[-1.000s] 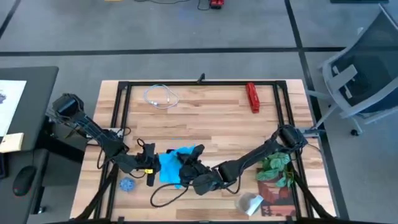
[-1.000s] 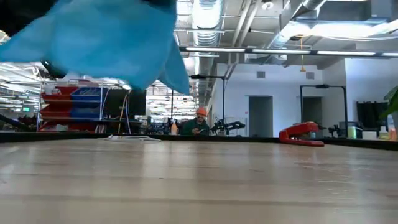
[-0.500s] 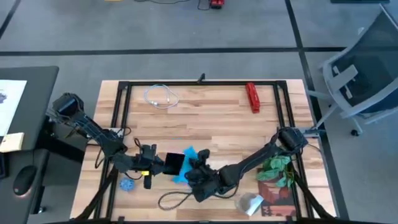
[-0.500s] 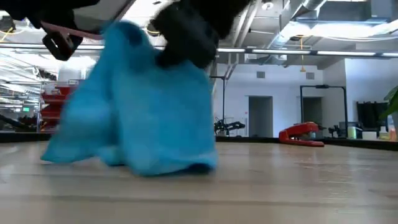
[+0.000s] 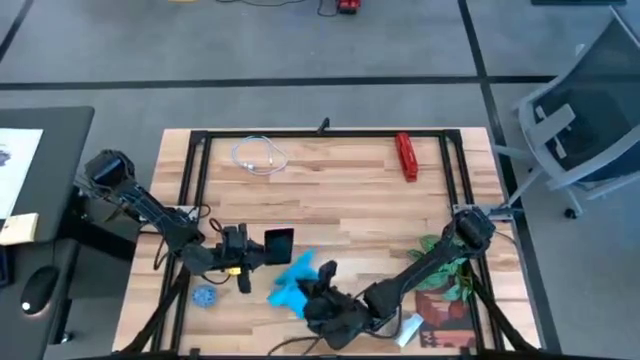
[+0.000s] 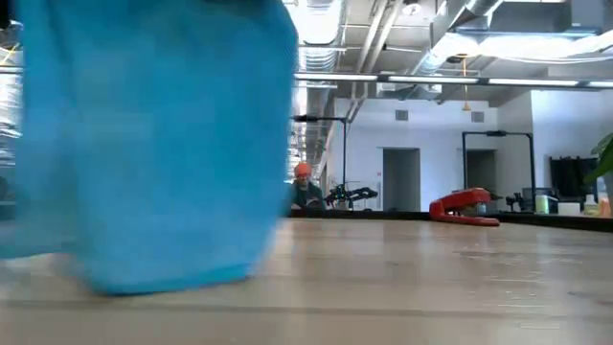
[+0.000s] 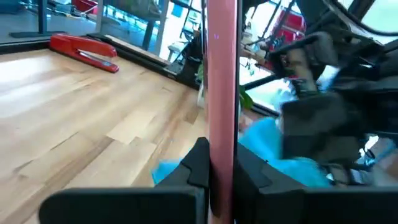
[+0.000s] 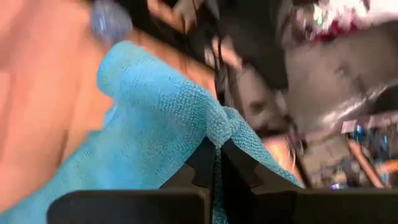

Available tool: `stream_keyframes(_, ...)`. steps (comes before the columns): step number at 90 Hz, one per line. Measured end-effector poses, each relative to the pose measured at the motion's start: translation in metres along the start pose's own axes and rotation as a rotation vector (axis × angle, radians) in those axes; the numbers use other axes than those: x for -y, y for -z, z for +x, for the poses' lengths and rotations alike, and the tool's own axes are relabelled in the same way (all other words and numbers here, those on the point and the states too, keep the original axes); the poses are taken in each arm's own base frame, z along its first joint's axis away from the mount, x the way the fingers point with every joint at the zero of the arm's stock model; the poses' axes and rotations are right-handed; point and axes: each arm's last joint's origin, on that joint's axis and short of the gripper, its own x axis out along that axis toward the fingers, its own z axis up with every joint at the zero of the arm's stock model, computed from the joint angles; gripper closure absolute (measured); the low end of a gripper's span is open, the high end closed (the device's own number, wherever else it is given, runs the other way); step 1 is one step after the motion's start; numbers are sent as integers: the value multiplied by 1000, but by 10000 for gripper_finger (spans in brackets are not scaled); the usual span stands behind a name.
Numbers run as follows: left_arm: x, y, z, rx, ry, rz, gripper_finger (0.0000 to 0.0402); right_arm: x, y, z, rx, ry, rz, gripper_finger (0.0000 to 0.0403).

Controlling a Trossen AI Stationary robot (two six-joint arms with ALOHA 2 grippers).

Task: Apply microfiber cloth
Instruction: Wipe the back and front of the cellphone with the blue microfiber cloth

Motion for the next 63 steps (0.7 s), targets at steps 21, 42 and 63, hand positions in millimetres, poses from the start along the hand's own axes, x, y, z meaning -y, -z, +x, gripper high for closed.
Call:
stream_keyframes(21, 4, -3, 1, 4, 24, -2, 390, 29, 3, 37, -25, 106, 58, 403)
stream_keyframes(42, 7, -6, 2, 6, 30, 27, 390, 44, 2, 58, 37, -14, 124, 403)
stream_keyframes(63, 7, -5, 1, 3, 27, 43, 390, 39, 14, 53, -92, 37, -15, 403)
